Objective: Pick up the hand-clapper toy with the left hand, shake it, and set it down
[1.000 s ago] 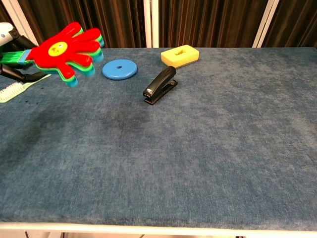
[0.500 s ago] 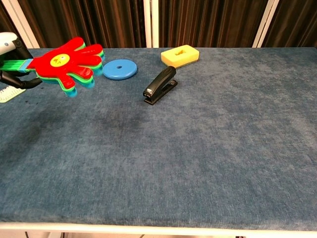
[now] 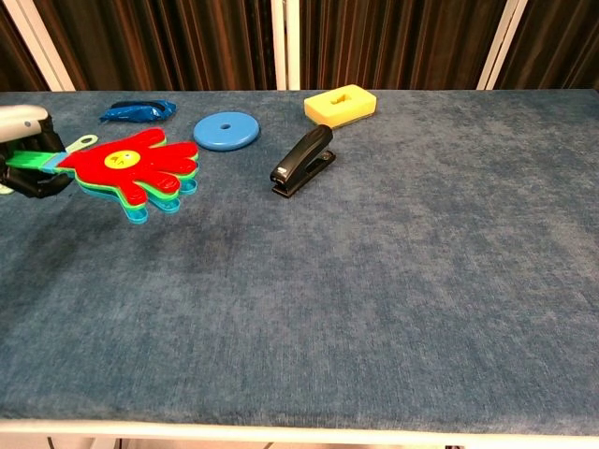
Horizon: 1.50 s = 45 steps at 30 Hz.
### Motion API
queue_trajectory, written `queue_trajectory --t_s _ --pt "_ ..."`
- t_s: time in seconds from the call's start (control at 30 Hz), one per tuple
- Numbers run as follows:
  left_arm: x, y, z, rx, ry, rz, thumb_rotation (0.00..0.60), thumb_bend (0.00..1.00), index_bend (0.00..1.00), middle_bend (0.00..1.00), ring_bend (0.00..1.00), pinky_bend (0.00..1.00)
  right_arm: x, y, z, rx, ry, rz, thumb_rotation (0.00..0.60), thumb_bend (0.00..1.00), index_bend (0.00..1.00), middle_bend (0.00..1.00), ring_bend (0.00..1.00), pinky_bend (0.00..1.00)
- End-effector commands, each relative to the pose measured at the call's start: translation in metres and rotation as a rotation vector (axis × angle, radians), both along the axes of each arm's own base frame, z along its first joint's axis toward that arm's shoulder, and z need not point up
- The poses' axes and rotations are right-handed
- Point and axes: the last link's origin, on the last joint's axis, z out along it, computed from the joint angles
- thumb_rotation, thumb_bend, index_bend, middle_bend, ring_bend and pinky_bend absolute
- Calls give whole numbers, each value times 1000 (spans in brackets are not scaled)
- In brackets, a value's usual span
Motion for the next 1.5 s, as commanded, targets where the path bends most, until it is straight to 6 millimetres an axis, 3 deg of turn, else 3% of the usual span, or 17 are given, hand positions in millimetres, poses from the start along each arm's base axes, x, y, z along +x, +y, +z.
queue_trajectory --t_s 0.03,0.3,0.4,0.6,0.7,0.9,0.97,1.1,1.23,1.4,1.5 --pt "2 3 5 1 -28 25 600 523 1000 1000 1000 1000 1 0 0 0 -1 2 600 327 0 0 0 0" --pt "1 5 7 63 -72 4 600 526 1000 1000 1000 1000 -1 -1 -3 9 -5 -8 600 327 0 0 0 0" --pt "7 3 7 60 -273 96 600 530 1000 1000 1000 1000 -2 -2 -3 12 -7 -10 600 327 0 0 0 0" --pt "20 12 31 79 -853 315 600 531 1000 1000 1000 1000 -2 -1 -2 12 -5 -12 600 327 0 0 0 0" --pt "18 15 41 79 -946 321 600 534 1000 1000 1000 1000 -2 -1 -3 15 -6 -13 600 327 0 0 0 0" --pt "10 14 40 86 -826 250 600 534 1000 1000 1000 1000 -1 -2 -6 23 -5 -11 600 327 0 0 0 0" --pt "4 15 37 107 -641 161 600 535 1000 1000 1000 1000 -1 -2 -6 22 -5 -11 600 327 0 0 0 0" --pt "-9 12 25 178 -63 -150 600 535 1000 1000 1000 1000 -1 -2 -5 19 -2 -13 600 327 0 0 0 0" --pt "-13 6 10 148 214 -289 600 535 1000 1000 1000 1000 -1 -2 -6 25 -5 -15 600 327 0 0 0 0" --pt "-11 8 4 139 329 -330 600 536 1000 1000 1000 1000 -1 -2 -4 18 -5 -10 600 327 0 0 0 0" --pt "-5 8 5 145 249 -276 600 536 1000 1000 1000 1000 0 -2 -2 8 -6 -6 600 327 0 0 0 0"
